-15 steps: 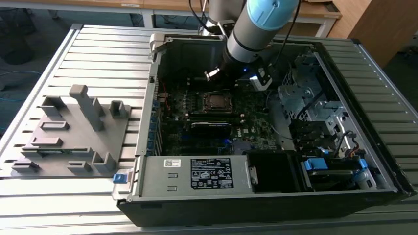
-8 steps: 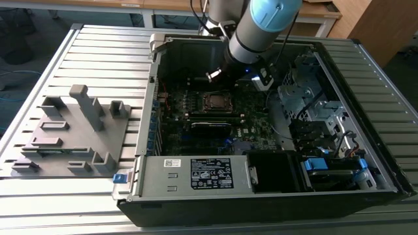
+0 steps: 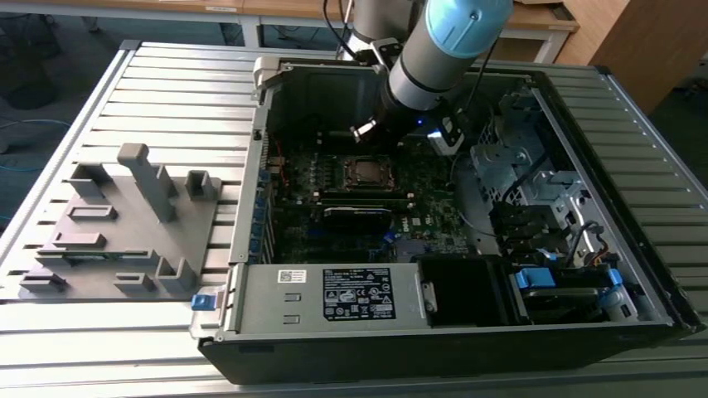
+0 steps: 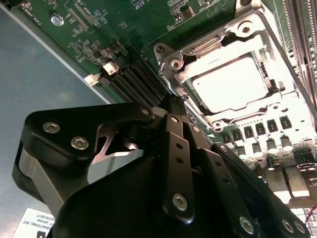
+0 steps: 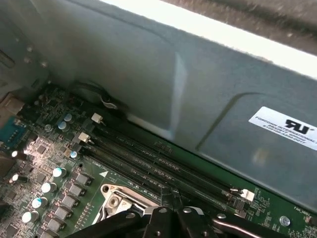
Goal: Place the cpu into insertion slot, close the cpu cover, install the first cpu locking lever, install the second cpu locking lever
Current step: 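Install the first cpu locking lever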
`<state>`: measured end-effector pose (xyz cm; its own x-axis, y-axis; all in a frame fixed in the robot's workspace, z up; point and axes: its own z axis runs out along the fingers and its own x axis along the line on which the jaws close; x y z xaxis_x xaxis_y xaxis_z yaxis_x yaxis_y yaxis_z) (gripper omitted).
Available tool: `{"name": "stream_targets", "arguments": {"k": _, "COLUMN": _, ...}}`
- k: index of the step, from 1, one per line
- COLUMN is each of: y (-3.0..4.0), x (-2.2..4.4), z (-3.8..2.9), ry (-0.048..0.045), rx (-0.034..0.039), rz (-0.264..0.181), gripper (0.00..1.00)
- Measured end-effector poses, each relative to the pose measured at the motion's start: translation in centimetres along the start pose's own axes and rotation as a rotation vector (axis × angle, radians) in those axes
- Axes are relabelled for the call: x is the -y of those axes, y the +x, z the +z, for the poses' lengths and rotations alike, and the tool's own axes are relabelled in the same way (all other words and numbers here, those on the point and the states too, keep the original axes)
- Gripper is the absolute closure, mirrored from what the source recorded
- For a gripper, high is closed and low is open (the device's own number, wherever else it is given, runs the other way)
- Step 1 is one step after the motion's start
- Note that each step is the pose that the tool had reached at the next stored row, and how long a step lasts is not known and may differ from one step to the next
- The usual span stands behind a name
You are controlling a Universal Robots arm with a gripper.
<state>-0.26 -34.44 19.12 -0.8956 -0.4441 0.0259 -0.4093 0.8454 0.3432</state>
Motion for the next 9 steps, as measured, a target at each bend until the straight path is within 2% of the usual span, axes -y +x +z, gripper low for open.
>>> {"name": "stream_targets", "arguments": {"k": 9, "y": -0.04, "x": 0.03, "z": 0.03, "ry": -0.0029, "rx": -0.0012, "rz": -0.007, "gripper": 0.9}}
